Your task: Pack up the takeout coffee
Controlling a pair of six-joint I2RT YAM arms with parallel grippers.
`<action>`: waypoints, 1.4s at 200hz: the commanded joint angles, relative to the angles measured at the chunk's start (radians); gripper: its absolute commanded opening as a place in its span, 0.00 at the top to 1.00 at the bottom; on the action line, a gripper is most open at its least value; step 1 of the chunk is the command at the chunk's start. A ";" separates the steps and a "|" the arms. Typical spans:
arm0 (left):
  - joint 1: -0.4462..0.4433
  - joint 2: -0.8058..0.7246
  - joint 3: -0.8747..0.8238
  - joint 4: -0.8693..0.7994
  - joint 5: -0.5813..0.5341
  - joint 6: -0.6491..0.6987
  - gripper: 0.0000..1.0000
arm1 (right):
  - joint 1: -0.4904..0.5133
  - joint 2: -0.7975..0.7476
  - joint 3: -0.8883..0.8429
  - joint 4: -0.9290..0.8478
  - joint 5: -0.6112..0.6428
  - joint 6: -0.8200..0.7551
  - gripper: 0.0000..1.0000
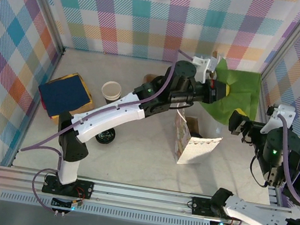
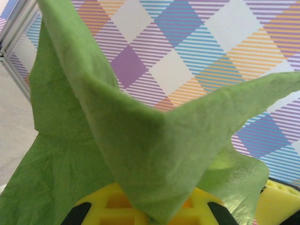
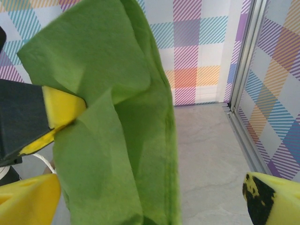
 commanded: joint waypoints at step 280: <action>0.030 -0.201 -0.352 -0.142 -0.233 -0.007 0.46 | -0.002 0.040 -0.034 0.062 0.009 -0.029 0.01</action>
